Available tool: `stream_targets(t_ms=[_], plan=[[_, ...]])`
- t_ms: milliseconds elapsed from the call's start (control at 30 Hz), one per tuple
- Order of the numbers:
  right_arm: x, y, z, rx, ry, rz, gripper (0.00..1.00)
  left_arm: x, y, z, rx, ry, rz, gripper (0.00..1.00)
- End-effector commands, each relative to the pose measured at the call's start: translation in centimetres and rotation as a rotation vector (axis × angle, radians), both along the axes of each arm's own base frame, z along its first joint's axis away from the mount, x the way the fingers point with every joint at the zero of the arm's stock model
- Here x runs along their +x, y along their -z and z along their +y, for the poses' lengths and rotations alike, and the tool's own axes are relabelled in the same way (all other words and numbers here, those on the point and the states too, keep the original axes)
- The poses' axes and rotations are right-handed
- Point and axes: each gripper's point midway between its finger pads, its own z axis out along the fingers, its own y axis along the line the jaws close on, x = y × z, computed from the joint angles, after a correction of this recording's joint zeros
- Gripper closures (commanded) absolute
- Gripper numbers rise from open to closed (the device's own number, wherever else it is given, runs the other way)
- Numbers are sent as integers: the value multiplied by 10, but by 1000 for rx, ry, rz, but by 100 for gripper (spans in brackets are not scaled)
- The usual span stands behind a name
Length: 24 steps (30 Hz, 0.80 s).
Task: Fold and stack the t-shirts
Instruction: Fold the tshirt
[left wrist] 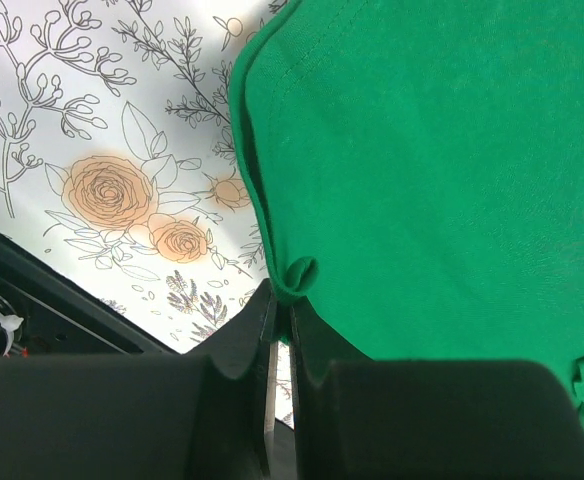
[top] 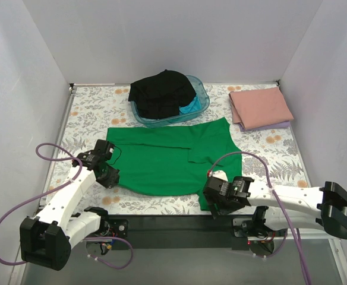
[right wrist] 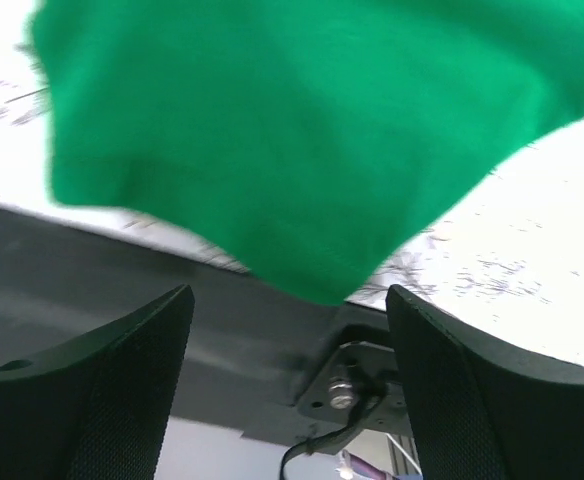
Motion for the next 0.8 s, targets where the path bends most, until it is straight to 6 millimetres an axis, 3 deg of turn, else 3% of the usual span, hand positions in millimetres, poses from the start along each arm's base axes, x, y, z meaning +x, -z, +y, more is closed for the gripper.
stream_targets(t_ms=[0, 100, 133, 200, 267, 333, 367, 400, 600, 767], plan=[[16, -6, -8, -76, 90, -83, 17, 4, -5, 3, 14, -13, -25, 100], [30, -8, -9, -101, 113, -153, 23, 4, -5, 2, 13, -14, -23, 100], [34, -8, -10, -108, 119, -176, 29, 4, -6, 2, 13, -12, -26, 100], [37, -7, -12, -123, 124, -191, 55, 3, -6, 1, 6, -11, -27, 100], [38, -6, -14, -133, 122, -190, 55, 2, -7, 1, -1, -12, -29, 100], [32, -6, -10, -118, 109, -153, 67, 2, -9, 0, -5, -12, -36, 100], [29, -9, -7, -95, 101, -138, 76, 1, -10, 0, -7, -14, -35, 100], [26, -12, -6, -80, 97, -124, 98, 1, -11, 0, -7, -16, -41, 100], [-3, -40, -12, -21, 86, -12, 99, -3, -22, 0, -21, -24, -66, 100], [-25, -63, -34, -93, 94, 59, 99, -14, -27, 4, -19, -50, -59, 100]])
